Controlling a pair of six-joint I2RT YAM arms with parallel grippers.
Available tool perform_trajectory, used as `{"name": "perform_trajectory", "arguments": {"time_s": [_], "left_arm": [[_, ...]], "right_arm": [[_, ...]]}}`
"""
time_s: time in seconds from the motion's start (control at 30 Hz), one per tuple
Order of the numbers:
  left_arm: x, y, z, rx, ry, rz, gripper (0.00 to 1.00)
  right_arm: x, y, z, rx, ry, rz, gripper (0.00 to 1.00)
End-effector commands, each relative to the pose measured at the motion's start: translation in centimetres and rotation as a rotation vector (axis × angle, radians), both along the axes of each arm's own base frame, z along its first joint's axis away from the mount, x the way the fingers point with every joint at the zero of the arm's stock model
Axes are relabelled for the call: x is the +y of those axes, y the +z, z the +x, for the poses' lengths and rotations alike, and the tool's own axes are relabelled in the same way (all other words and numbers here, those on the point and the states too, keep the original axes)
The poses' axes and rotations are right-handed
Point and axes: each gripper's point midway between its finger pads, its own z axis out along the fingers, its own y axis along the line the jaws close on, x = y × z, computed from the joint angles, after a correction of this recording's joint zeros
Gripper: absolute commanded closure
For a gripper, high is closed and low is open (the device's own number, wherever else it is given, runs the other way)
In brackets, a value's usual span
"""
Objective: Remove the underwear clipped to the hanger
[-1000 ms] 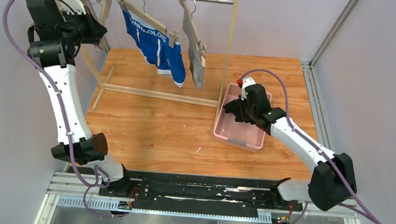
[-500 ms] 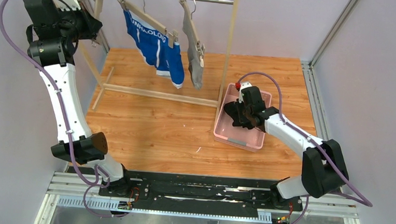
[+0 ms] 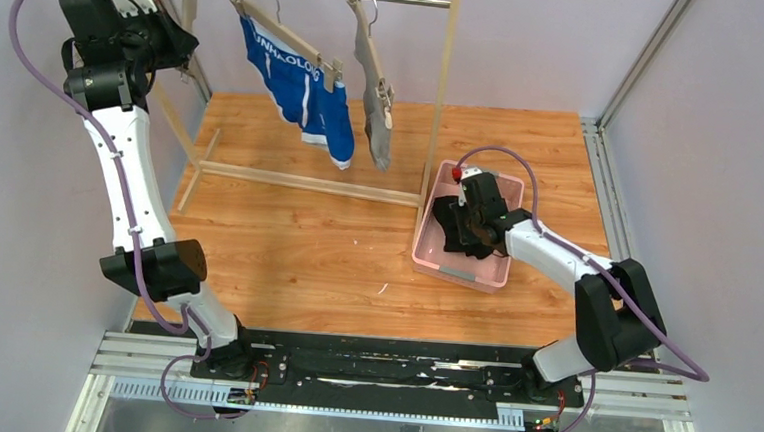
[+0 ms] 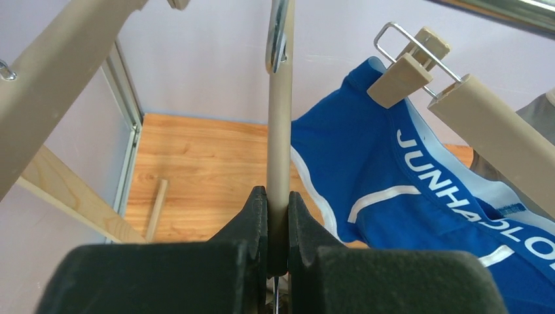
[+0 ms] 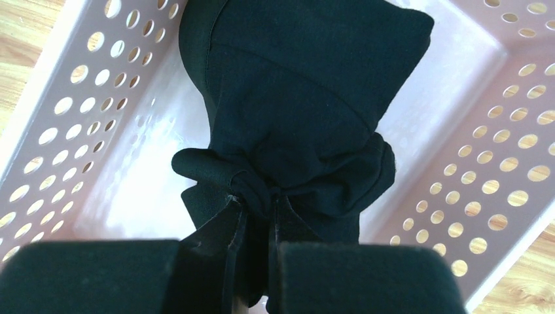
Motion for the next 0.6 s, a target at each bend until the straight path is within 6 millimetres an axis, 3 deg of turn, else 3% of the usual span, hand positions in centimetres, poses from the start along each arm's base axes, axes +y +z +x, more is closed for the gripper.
{"name": "perform_trajectory", "arguments": {"time_s": [0.0,0.03,0.1,0.13,0.23,0.47,0.57], "left_arm": [[0.3,0.4,-0.7,-0.017,0.013,0.012,0.9],[0.1,0.6,-0.9,-0.029,0.01,0.016,0.85],[0.0,1.5,-1.5,-0.057,0.012,0.028,0.67],[-0.1,2.0,-1.9,-0.069,0.016,0.038,0.63],[0.2,3.5,-3.4,-0.101,0.057,0.082,0.55],[1.0,6.9,-7.6,-0.173,0.167,0.186,0.47],[1.6,6.9,-8.7,-0.16,0.216,0.21,0.46]], "right_arm": [[-0.5,1.1,0.3,-0.039,-0.032,0.039,0.99],[-0.5,1.2,0.3,-0.042,-0.032,0.038,0.95],[-0.7,1.4,0.2,-0.049,-0.038,0.038,0.67],[-0.8,1.6,0.3,-0.056,-0.042,0.036,0.57],[-1.1,2.3,0.4,-0.076,-0.052,0.028,0.42],[-1.2,5.6,0.7,-0.153,-0.037,0.044,0.39],[-1.2,7.3,0.8,-0.197,-0.027,0.054,0.39]]}}
